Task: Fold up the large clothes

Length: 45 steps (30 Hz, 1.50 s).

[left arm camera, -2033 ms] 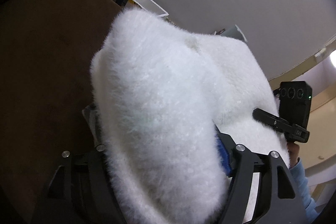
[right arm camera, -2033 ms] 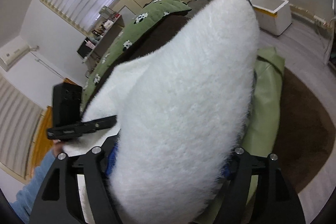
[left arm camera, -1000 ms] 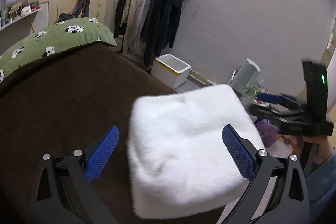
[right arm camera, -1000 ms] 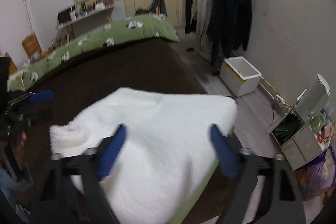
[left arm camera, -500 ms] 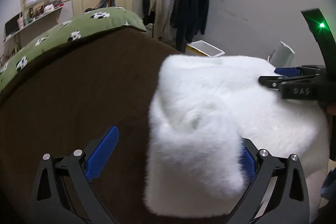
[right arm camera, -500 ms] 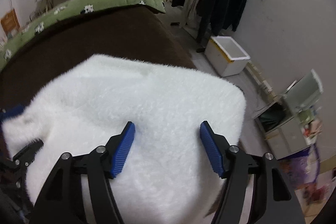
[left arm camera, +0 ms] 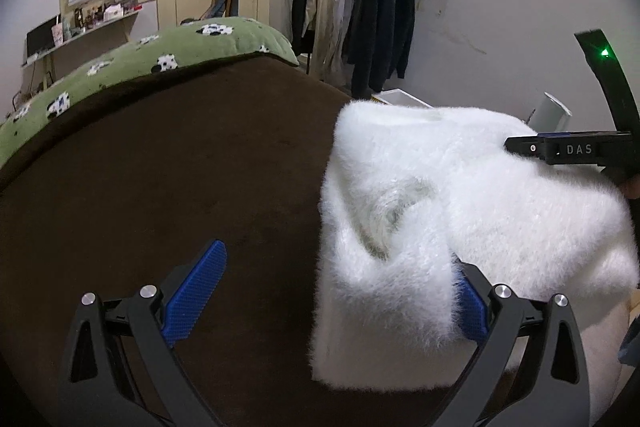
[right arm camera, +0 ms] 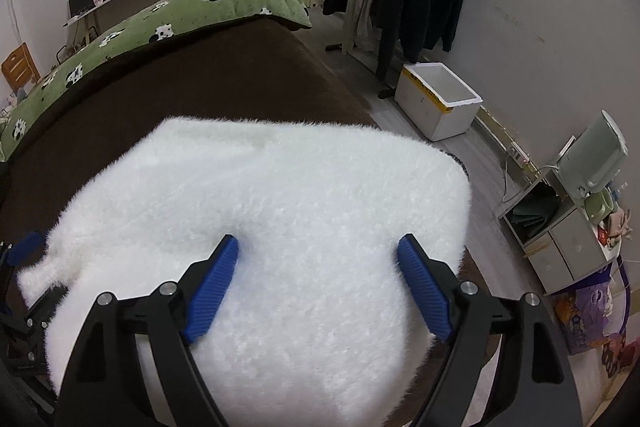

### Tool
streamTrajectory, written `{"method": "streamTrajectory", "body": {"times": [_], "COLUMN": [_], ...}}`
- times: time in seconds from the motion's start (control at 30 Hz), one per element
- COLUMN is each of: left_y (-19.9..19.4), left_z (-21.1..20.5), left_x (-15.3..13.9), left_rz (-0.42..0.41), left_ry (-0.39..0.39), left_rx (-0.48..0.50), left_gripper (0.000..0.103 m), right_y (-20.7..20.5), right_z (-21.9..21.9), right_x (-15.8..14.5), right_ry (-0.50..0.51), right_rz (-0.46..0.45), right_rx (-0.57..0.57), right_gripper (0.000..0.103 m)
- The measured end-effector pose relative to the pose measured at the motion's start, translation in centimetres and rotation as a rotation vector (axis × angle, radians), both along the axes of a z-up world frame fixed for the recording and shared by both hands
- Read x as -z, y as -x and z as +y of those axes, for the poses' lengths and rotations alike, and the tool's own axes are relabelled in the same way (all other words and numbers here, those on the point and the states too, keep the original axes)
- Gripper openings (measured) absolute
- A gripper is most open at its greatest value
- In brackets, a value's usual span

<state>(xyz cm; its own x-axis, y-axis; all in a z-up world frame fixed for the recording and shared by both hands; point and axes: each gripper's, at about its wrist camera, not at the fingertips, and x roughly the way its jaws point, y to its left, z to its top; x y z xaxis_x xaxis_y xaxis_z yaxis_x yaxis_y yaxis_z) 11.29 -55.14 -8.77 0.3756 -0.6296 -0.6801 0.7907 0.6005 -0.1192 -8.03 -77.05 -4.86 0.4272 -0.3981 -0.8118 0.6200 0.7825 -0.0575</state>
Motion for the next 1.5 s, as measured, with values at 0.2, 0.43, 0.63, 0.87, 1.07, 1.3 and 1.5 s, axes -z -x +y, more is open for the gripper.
{"method": "streamTrajectory", "body": {"times": [0.2,0.43,0.63,0.87,1.07,1.3,1.5], "left_y": [-0.1,0.0,1.3,3.0,6.4,10.6,13.9], "left_z": [0.0,-0.1,1.8,6.3,10.8,16.1,19.7], "left_x": [-0.5,-2.9,-6.6,-9.2,-9.7,-8.9,-7.3], "left_rz": [0.021,-0.039,-0.141,-0.095,-0.077,-0.047,-0.045], "left_ry": [0.006,-0.050,-0.035,-0.029,-0.030,-0.024,-0.022], "left_rx": [-0.002,0.015,0.043,0.036,0.056,0.071,0.077], "left_gripper": [0.097,0.097,0.097,0.097,0.097,0.096,0.096], "right_y": [0.3,2.0,4.9,10.1,14.3,19.3,21.6], "right_z": [1.0,3.2,7.6,14.9,21.0,28.6,33.3], "right_x": [-0.5,-3.0,-6.3,-8.5,-8.0,-5.6,-3.9], "right_ry": [0.076,0.133,0.237,0.290,0.306,0.347,0.335], "right_rz": [-0.004,-0.041,-0.095,-0.176,-0.181,-0.149,-0.136], "right_rx": [0.003,0.014,0.003,0.079,0.141,0.132,0.100], "right_gripper": [0.089,0.097,0.097,0.097,0.097,0.097,0.097]}}
